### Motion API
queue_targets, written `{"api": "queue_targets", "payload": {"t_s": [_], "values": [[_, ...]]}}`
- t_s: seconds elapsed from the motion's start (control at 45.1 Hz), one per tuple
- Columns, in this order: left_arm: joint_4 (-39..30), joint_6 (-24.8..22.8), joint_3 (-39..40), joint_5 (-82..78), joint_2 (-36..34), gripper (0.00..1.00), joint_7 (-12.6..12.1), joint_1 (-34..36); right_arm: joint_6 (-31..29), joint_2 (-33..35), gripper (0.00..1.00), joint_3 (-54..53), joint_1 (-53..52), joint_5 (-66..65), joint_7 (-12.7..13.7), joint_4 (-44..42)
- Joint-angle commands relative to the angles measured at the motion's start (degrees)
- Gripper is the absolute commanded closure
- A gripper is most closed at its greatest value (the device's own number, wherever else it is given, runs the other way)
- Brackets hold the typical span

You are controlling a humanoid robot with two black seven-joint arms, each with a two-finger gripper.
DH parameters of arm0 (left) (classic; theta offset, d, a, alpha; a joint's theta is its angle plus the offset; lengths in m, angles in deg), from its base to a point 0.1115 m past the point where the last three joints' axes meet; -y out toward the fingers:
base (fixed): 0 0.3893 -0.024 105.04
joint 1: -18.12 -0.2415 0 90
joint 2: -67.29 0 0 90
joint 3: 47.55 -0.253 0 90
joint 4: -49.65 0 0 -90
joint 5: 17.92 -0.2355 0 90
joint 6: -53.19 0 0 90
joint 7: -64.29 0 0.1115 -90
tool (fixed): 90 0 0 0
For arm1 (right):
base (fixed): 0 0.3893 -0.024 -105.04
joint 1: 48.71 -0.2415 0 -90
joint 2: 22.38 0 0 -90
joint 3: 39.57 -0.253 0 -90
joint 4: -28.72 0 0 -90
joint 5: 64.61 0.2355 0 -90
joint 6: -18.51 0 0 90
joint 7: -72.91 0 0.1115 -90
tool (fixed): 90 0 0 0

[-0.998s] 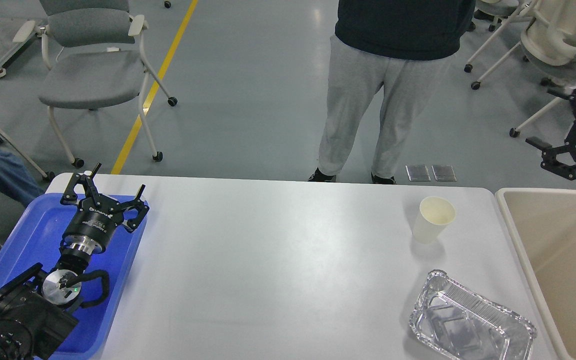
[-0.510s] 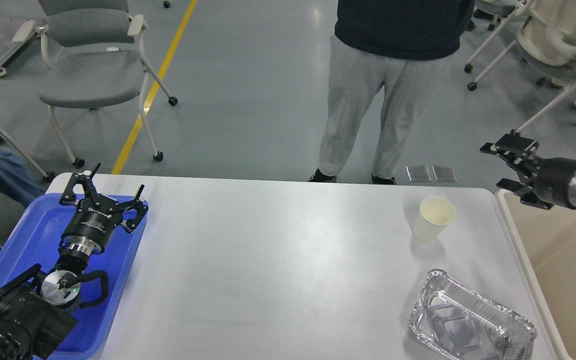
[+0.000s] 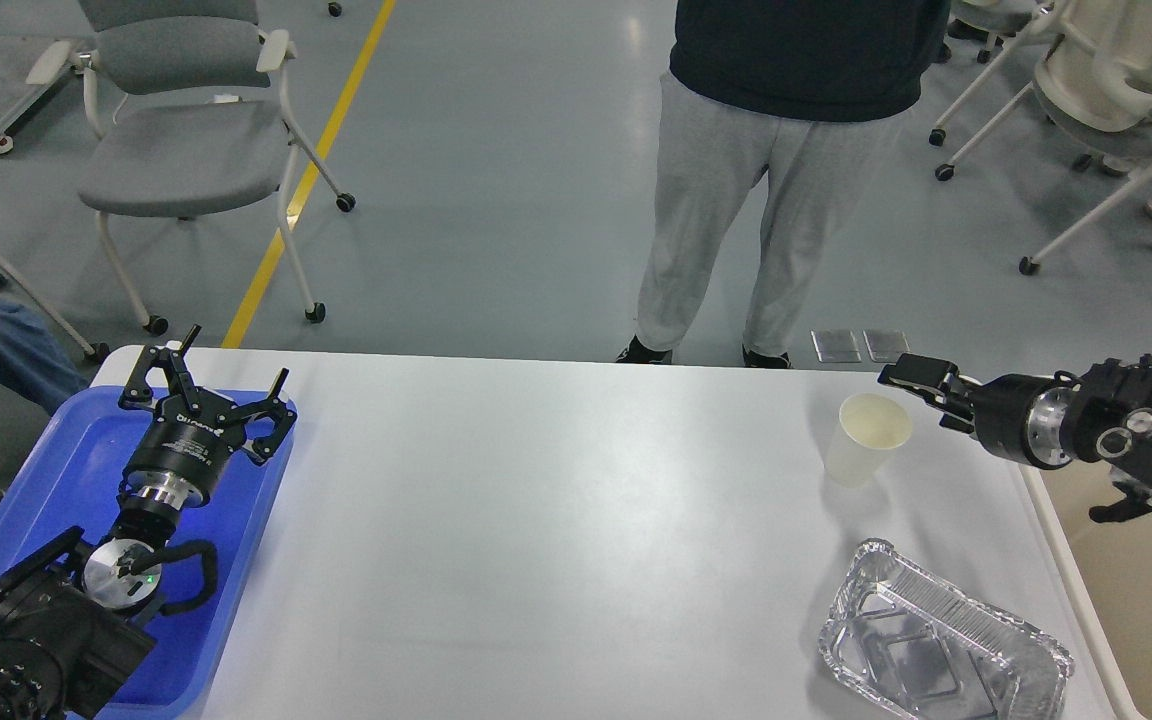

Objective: Tidy desktop
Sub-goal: 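Reach the right gripper toward the white paper cup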

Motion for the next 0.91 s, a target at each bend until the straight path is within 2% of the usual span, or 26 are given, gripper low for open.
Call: {"api": "queue_targets", "payload": {"t_s": [0.0, 0.71, 0.887], "values": [[-0.01, 0.00, 0.00, 0.03, 0.00, 0.00, 0.00, 0.00, 2.89, -1.24, 0.00, 4.01, 0.19, -2.90, -0.86, -1.90], [-0.01, 0.00, 0.00, 0.03, 0.00, 0.00, 0.00, 0.00, 6.84, -10.29, 0.01, 3.92, 1.86, -2.81, -1.65, -10.60], [-0.01, 0.00, 0.00, 0.03, 0.00, 0.00, 0.00, 0.00, 6.93, -11.35, 0.01, 3.83, 2.57, -2.81, -3.32, -12.62]]}}
